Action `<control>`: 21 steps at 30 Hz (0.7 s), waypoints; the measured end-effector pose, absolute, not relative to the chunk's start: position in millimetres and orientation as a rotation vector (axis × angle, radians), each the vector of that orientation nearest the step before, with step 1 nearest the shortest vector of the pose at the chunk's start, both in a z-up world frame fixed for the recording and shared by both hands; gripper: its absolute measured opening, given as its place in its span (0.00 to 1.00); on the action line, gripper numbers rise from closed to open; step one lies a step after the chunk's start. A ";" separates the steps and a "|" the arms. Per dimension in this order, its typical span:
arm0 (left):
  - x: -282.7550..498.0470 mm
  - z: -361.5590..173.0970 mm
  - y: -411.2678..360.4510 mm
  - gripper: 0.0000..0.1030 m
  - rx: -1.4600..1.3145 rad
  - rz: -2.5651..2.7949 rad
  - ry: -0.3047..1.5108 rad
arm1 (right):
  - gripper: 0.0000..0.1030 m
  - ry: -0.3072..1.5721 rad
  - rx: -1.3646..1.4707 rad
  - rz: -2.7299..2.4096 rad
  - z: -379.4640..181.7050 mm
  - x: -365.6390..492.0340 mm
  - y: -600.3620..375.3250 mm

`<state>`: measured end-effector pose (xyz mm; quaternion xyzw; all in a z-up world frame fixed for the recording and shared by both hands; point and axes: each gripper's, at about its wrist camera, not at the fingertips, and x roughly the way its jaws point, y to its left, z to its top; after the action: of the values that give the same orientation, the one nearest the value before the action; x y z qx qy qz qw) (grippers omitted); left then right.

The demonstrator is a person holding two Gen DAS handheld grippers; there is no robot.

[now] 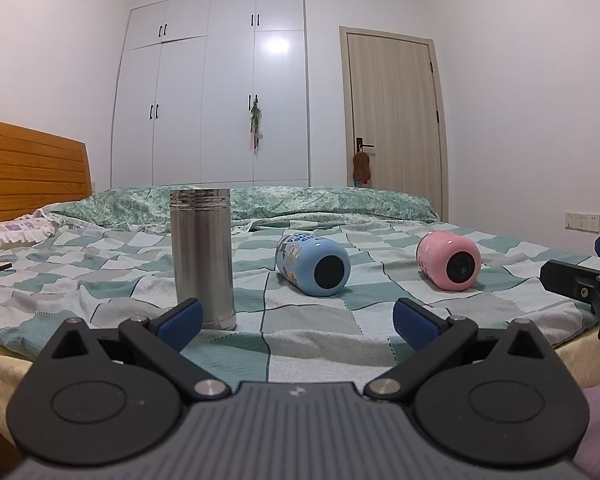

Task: Flip cup upright

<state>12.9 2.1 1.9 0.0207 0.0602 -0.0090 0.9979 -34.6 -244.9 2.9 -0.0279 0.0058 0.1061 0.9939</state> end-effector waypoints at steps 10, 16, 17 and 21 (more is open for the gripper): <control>12.7 2.0 2.0 1.00 0.040 -0.018 0.120 | 1.00 0.008 -0.058 0.212 2.6 -36.6 -245.0; 12.7 1.9 2.1 1.00 0.040 -0.018 0.120 | 1.00 0.008 -0.058 0.213 2.5 -36.6 -244.8; 12.6 1.9 2.1 1.00 0.040 -0.018 0.120 | 1.00 0.007 -0.059 0.213 2.4 -36.6 -244.7; 12.6 1.9 2.2 1.00 0.040 -0.017 0.119 | 1.00 0.005 -0.061 0.213 2.4 -37.4 -244.3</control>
<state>12.6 2.2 1.9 0.0198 0.0596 -0.0086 0.9980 -37.4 -244.3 2.4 -0.0306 0.0025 0.1063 0.9939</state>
